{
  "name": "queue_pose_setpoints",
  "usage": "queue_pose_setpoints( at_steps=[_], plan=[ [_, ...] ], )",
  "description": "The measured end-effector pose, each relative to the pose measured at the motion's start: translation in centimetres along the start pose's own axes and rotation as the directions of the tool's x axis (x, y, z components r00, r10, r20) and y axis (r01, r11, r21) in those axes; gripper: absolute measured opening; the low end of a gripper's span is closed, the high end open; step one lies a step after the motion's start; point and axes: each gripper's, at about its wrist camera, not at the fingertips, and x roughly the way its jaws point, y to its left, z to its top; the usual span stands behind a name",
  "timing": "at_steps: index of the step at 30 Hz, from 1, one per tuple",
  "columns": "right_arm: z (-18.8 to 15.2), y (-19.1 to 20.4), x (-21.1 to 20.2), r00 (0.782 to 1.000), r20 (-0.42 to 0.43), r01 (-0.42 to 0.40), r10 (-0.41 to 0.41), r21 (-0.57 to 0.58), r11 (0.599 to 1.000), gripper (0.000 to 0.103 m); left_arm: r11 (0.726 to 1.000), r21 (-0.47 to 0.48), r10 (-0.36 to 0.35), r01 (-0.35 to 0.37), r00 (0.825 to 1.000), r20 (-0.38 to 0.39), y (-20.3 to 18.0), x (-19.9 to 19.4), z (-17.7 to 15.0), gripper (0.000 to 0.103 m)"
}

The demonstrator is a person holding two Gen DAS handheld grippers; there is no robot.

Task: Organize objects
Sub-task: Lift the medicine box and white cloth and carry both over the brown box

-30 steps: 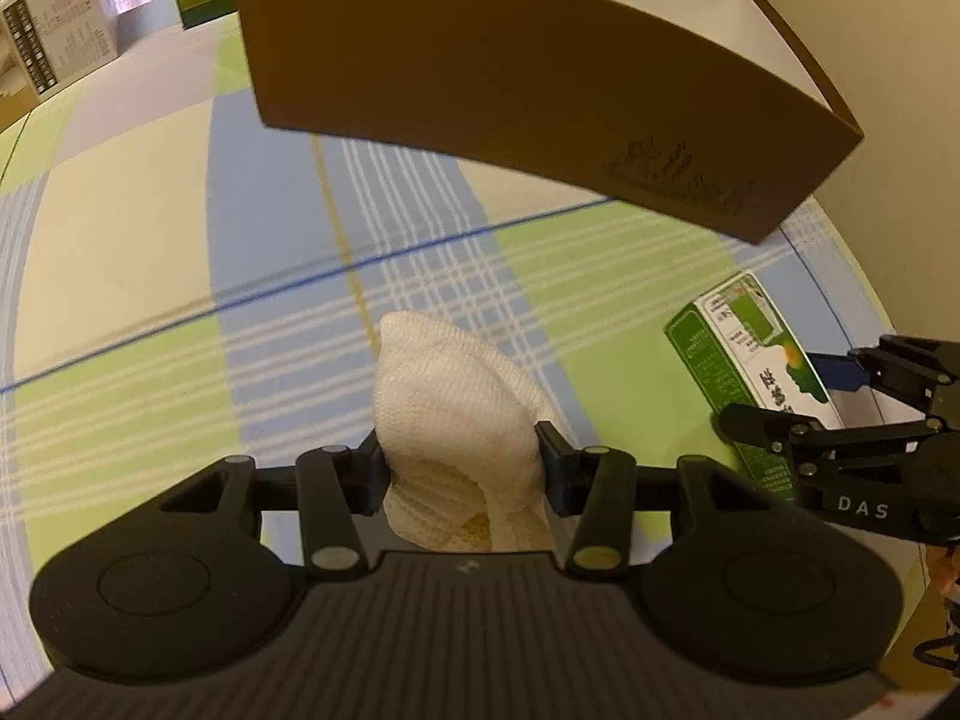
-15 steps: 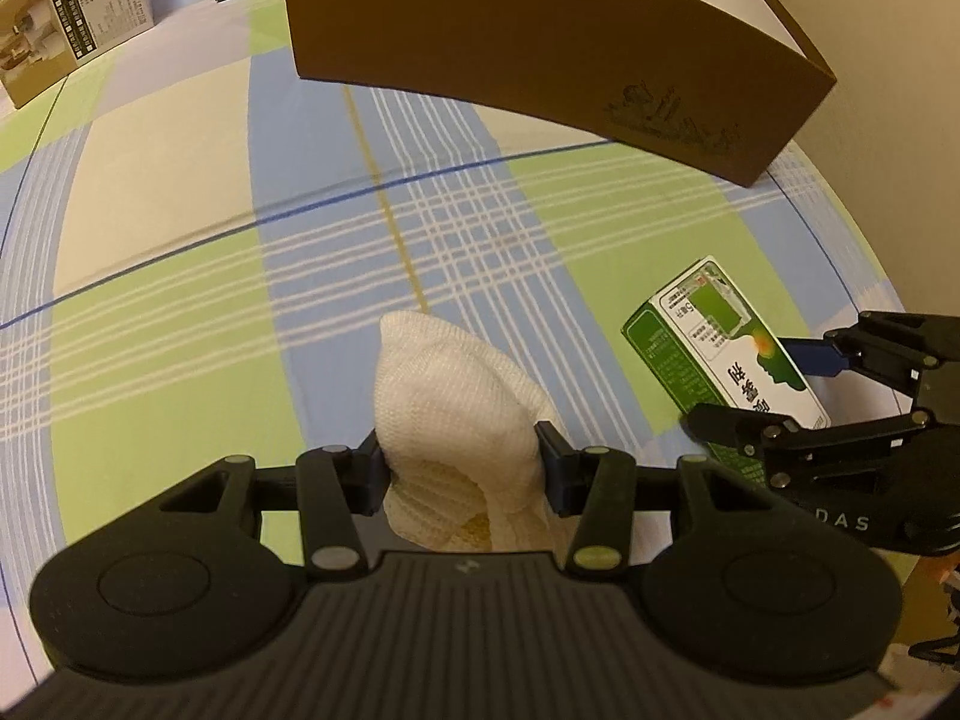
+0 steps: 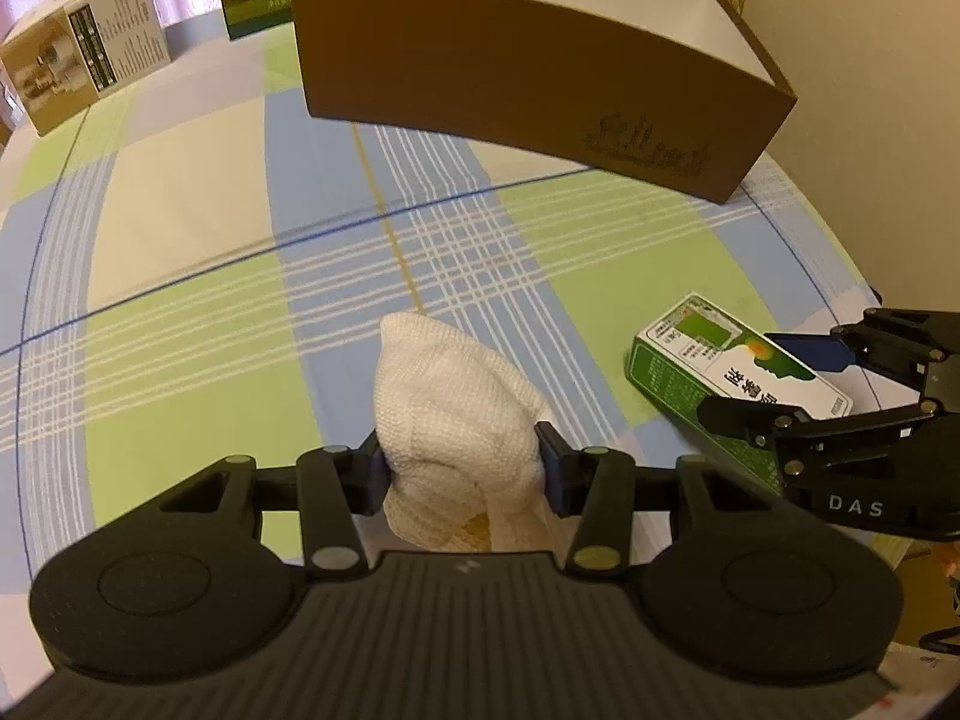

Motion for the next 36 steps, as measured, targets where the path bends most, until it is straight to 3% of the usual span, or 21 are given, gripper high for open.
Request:
queue_pose_setpoints(
  at_steps=[23, 36],
  plan=[
    [2.5, -1.2, -4.3, 0.992, 0.130, -0.001, -0.002, 0.028, 1.000, 0.052, 1.000, 0.000, 0.000, 0.000, 0.993, 0.118, -0.9, -4.3, 2.4, 0.043],
    [6.1, -2.7, -7.7, 0.968, 0.252, 0.007, -0.012, 0.019, 1.000, 0.052, 0.999, 0.033, -0.007, 0.000, 0.976, 0.219, -2.3, -6.1, 6.8, 0.043]
  ],
)
